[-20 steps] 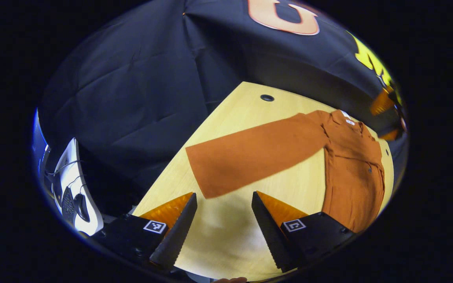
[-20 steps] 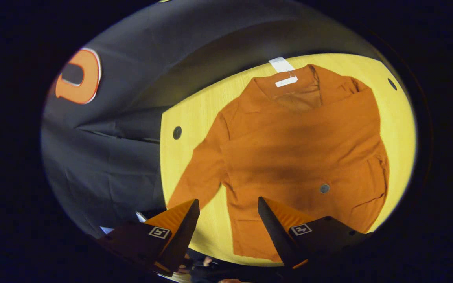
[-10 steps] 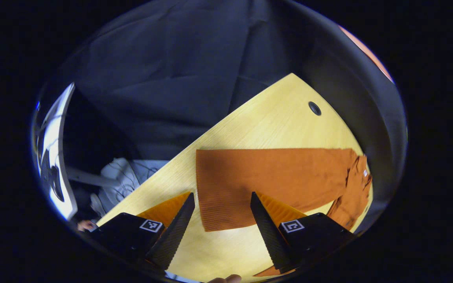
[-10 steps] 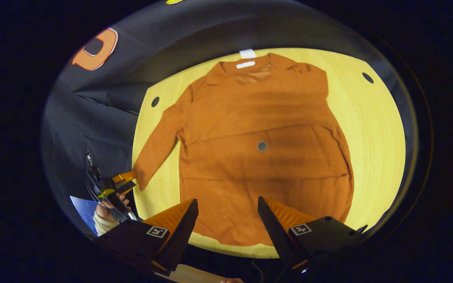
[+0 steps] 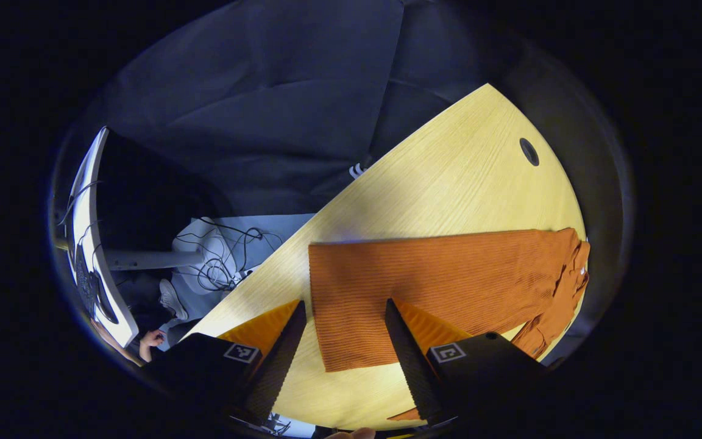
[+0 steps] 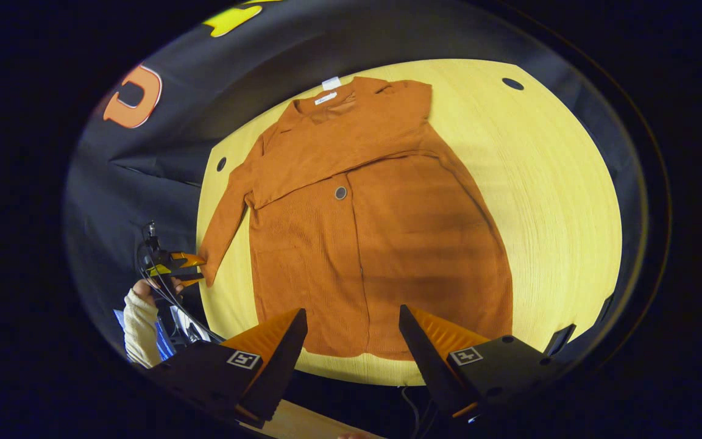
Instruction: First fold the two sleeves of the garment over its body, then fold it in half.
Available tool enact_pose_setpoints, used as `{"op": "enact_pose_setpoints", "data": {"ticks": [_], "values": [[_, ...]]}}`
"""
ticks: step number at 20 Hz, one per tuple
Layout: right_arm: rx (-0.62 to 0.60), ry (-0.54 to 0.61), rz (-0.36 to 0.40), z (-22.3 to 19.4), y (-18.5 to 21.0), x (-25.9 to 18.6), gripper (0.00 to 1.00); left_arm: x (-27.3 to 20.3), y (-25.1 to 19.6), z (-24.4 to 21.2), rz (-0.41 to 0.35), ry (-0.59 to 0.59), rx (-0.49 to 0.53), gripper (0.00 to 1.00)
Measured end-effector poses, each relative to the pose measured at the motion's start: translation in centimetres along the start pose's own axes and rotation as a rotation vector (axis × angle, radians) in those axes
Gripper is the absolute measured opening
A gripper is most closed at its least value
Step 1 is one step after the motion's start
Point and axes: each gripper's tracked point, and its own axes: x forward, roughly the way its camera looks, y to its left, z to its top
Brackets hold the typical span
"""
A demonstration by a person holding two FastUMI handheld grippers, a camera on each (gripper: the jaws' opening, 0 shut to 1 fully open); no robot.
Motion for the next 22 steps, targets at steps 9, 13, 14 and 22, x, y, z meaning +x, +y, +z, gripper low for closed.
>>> {"op": "enact_pose_setpoints", "data": {"ticks": [9, 13, 14, 22], "values": [[0.055, 0.044, 0.01, -3.4, -3.3, -0.8, 0.96, 0.2, -1.4, 0.1, 0.027, 0.061, 0.032, 0.54], [0.038, 0.103, -0.012, -5.7, -5.1, -0.6, 0.92, 0.2, -3.6, 0.4, -0.029, 0.044, 0.086, 0.13], [0.032, 0.108, -0.025, -6.0, -5.6, -0.5, 0.96, 0.3, -4.5, 0.4, -0.06, 0.035, 0.102, 0.1], [0.094, 0.105, 0.027, -6.6, -7.5, -0.9, 1.0, -6.0, -10.2, 2.0, -0.096, -0.073, 0.217, 0.03]]}}
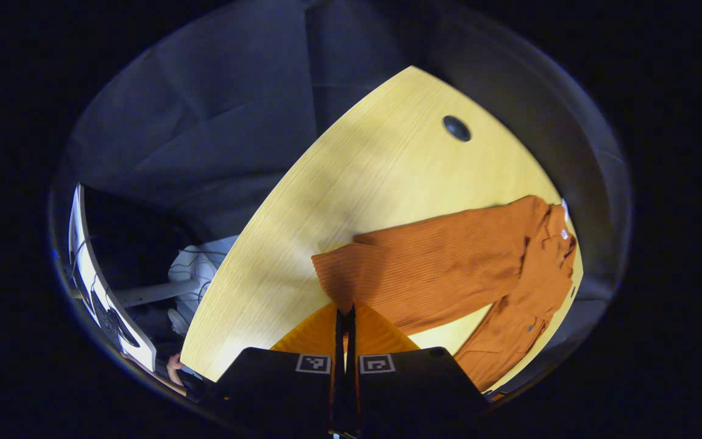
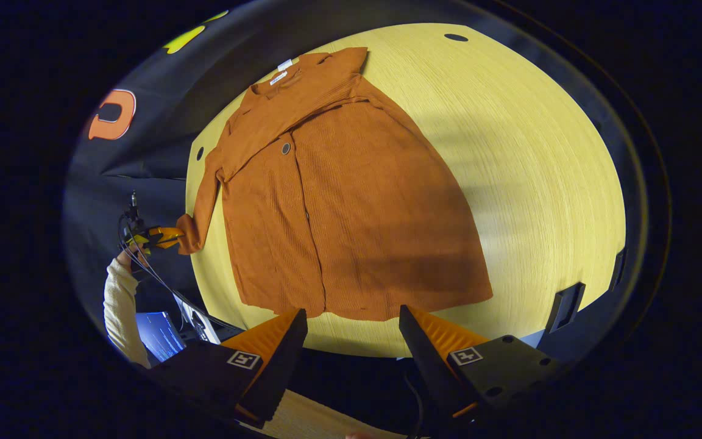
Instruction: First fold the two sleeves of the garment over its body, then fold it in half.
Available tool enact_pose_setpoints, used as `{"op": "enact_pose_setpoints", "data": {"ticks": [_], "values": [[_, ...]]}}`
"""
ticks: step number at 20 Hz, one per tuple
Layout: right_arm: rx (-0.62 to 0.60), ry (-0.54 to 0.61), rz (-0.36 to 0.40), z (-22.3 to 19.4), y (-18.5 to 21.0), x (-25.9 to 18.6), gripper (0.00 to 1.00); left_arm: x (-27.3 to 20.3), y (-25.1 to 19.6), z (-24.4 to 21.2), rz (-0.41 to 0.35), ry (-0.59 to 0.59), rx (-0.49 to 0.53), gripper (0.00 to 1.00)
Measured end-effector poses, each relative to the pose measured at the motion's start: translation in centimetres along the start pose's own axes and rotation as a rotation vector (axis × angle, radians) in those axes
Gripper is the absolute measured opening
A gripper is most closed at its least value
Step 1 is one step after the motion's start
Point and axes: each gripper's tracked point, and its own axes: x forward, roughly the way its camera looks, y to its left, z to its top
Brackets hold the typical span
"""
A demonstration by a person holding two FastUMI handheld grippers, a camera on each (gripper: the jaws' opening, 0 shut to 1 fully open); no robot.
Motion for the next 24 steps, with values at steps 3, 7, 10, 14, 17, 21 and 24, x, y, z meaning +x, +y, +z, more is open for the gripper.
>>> {"op": "enact_pose_setpoints", "data": {"ticks": [3, 7, 10, 14, 17, 21, 24], "values": [[-0.03, -0.051, 0.008, 1.3, -1.1, -0.8, 0.96, -4.0, -4.6, 2.3, -0.035, -0.049, 0.052, 0.03], [-0.049, -0.058, 0.025, 2.1, -3.4, -1.6, 0.96, -8.1, -11.5, 3.1, -0.085, -0.072, 0.165, 0.03], [-0.026, -0.078, 0.046, 2.9, -5.1, -2.5, 0.96, -9.6, -16.3, 2.2, -0.084, -0.069, 0.264, 0.03], [0.029, -0.1, 0.064, 4.3, -8.1, -3.3, 0.96, -9.6, -24.1, 0.3, -0.096, -0.069, 0.364, 0.03], [0.076, -0.112, 0.086, 5.3, -10.3, -4.0, 0.96, -10.0, -31.4, -0.8, -0.152, -0.083, 0.414, 0.03], [0.138, -0.104, 0.098, 5.4, -13.7, -4.2, 0.96, -8.0, -38.2, -3.9, -0.142, -0.046, 0.514, 0.03], [0.184, -0.099, 0.104, 5.0, -16.0, -4.3, 0.96, -7.7, -44.8, -6.7, -0.203, -0.01, 0.524, 0.03]]}}
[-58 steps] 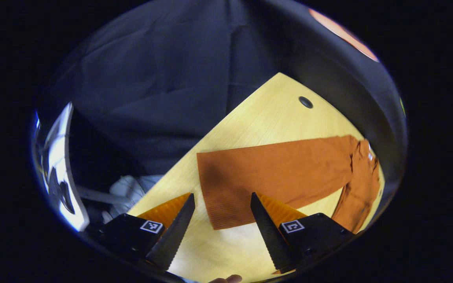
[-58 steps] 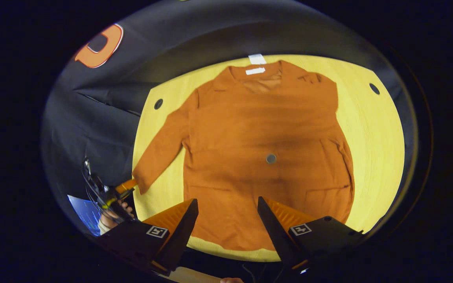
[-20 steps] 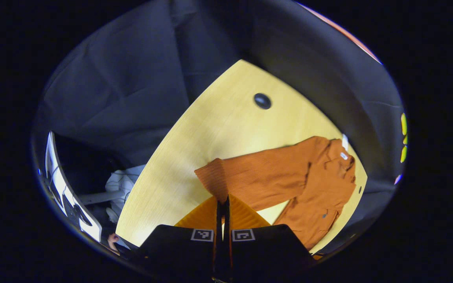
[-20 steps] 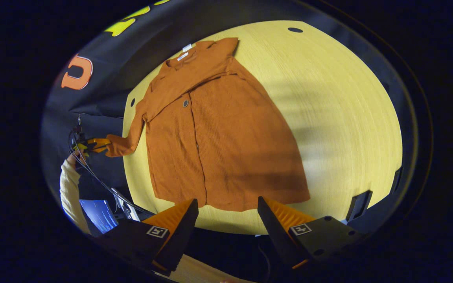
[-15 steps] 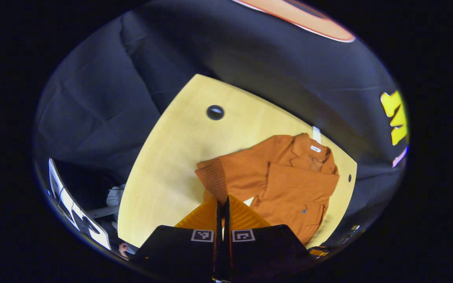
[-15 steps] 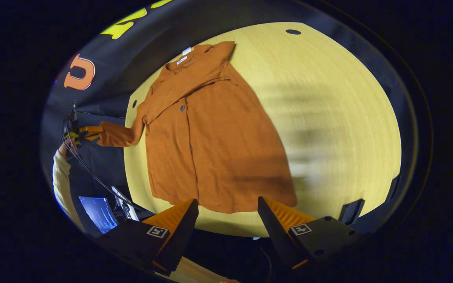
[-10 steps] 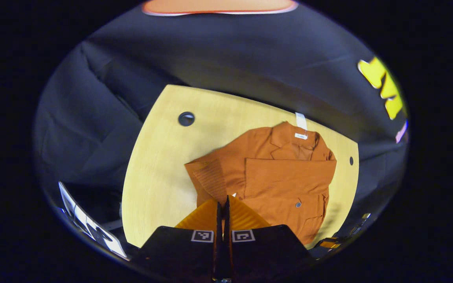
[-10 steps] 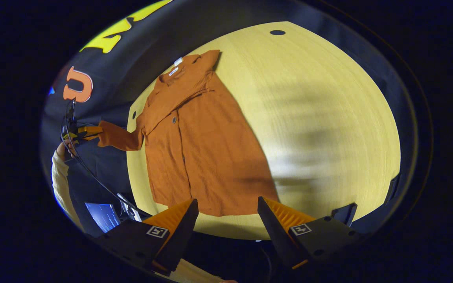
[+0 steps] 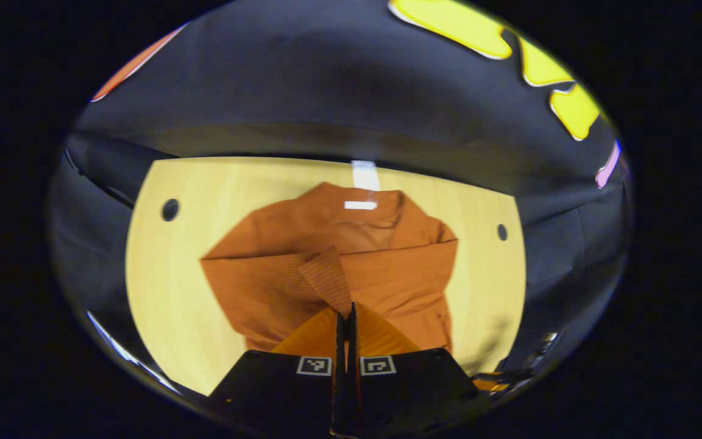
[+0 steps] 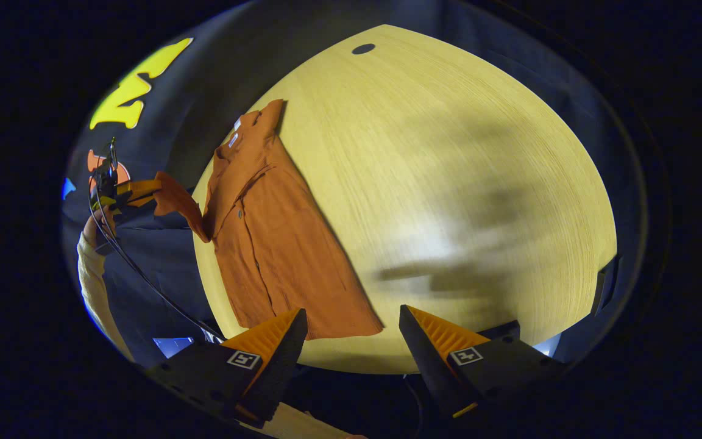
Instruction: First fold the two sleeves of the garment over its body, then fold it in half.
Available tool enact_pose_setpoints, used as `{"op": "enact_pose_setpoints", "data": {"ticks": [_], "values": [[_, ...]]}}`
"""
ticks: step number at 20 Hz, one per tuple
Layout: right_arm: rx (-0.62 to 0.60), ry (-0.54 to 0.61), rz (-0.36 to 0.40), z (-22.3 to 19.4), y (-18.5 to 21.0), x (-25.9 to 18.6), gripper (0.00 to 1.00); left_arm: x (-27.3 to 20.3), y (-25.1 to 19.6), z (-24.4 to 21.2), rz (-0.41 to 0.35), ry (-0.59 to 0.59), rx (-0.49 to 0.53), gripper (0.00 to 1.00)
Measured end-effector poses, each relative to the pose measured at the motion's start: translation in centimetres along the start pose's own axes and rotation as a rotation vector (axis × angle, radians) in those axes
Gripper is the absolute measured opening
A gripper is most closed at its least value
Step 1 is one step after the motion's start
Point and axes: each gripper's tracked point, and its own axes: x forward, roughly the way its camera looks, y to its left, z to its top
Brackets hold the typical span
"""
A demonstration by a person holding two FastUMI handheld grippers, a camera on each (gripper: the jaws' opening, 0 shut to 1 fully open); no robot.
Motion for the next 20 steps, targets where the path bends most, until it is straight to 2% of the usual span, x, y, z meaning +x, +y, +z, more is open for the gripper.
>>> {"op": "enact_pose_setpoints", "data": {"ticks": [2, 4, 6, 8, 11, 17, 18, 19, 20], "values": [[0.021, 0.005, 0.002, -0.2, -1.4, -0.1, 1.0, 1.3, -4.1, 0.5, -0.011, 0.016, 0.043, 0.03], [0.026, 0.004, -0.005, -0.2, -2.9, -0.5, 0.96, 2.6, -7.7, 0.6, -0.016, 0.037, 0.072, 0.03], [0.034, 0.002, -0.014, -0.3, -4.2, -0.9, 0.96, 4.3, -9.7, 0.2, 0.02, 0.067, 0.111, 0.03], [0.048, -0.005, -0.016, -0.2, -5.1, -1.3, 0.96, 7.8, -11.0, -1.1, 0.019, 0.106, 0.093, 0.03], [0.074, -0.015, -0.024, -0.4, -6.2, -1.6, 0.96, 10.6, -11.3, -1.7, 0.053, 0.122, 0.063, 0.03], [0.092, -0.008, -0.043, -1.3, -7.8, -1.5, 0.96, 12.7, -12.1, -2.4, 0.042, 0.148, 0.042, 0.06], [0.096, -0.008, -0.042, -1.5, -7.7, -1.4, 0.96, 12.8, -12.2, -2.7, 0.043, 0.156, 0.033, 0.09], [0.097, -0.009, -0.045, -1.5, -7.8, -1.2, 0.96, 12.7, -12.2, -3.2, 0.04, 0.161, 0.026, 0.2], [0.096, -0.011, -0.044, -1.4, -7.7, -1.2, 0.96, 12.6, -12.5, -3.3, 0.027, 0.162, 0.027, 0.16]]}}
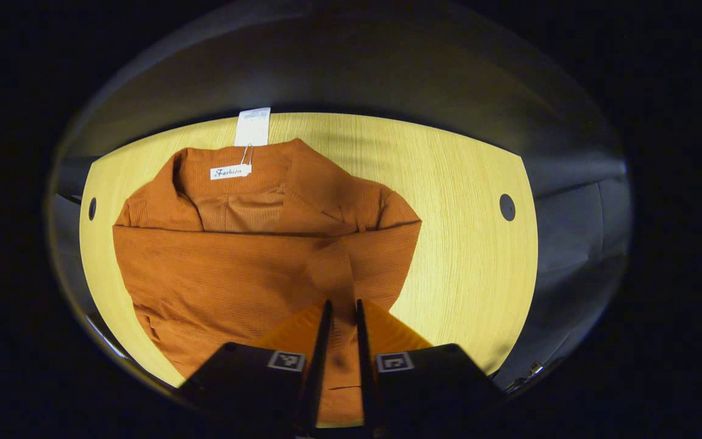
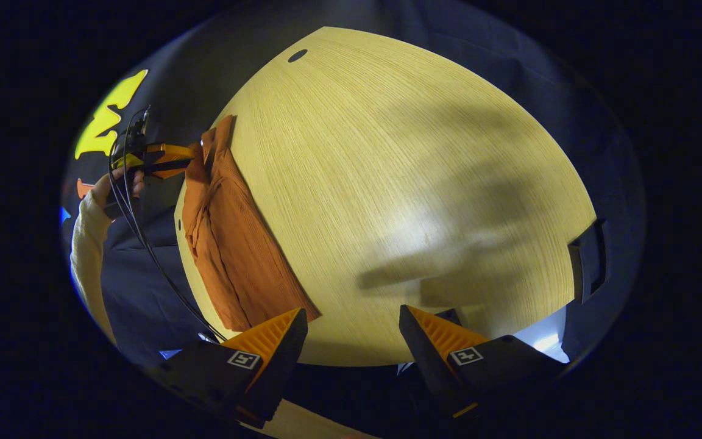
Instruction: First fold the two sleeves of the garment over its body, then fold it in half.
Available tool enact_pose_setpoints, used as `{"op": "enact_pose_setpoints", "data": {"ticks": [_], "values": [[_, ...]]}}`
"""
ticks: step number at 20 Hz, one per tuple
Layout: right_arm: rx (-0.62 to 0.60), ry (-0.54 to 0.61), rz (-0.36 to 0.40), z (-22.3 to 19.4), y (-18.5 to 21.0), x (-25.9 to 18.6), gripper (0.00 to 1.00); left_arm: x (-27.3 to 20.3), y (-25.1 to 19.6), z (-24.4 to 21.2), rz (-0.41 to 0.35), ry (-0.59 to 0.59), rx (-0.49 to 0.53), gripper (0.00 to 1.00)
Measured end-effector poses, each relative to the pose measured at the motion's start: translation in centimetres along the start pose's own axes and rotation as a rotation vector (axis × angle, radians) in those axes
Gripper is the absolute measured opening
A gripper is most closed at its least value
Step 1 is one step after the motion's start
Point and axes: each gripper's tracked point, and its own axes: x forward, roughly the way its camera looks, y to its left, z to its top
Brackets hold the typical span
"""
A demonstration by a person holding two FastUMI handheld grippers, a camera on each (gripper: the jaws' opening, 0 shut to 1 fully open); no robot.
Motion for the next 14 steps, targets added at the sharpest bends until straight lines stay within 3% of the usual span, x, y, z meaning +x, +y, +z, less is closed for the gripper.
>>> {"op": "enact_pose_setpoints", "data": {"ticks": [1, 2, 4, 6, 7, 9, 11, 14], "values": [[0.0, -0.001, 0.002, 0.0, 0.1, 0.0, 0.96, -0.2, -0.1, -0.2, -0.009, 0.002, 0.006, 0.4], [-0.002, -0.002, 0.004, 0.0, 0.2, -0.1, 0.96, -0.5, -0.3, -0.4, -0.013, -0.001, 0.011, 0.55], [-0.008, -0.007, 0.005, 0.1, 0.5, 0.0, 0.96, -1.4, -0.7, -0.8, -0.03, -0.012, 0.017, 0.71], [-0.013, -0.006, 0.007, 0.3, 1.0, 0.0, 0.96, -2.3, -0.7, -1.7, -0.057, -0.036, 0.025, 0.75], [-0.015, -0.004, 0.008, 0.4, 1.2, -0.2, 0.96, -3.2, -0.4, -2.5, -0.071, -0.044, 0.028, 0.93], [-0.031, 0.017, 0.004, 0.4, 1.9, -1.2, 0.92, -5.4, 0.3, -4.2, -0.097, -0.069, 0.03, 0.96], [-0.077, 0.01, 0.003, 1.4, 3.2, -2.9, 0.96, -8.4, 1.6, -5.9, -0.131, -0.117, 0.025, 1.0], [-0.187, -0.038, -0.002, 3.8, 5.3, -5.7, 0.96, -13.5, 5.3, -9.2, -0.159, -0.177, -0.003, 0.96]]}}
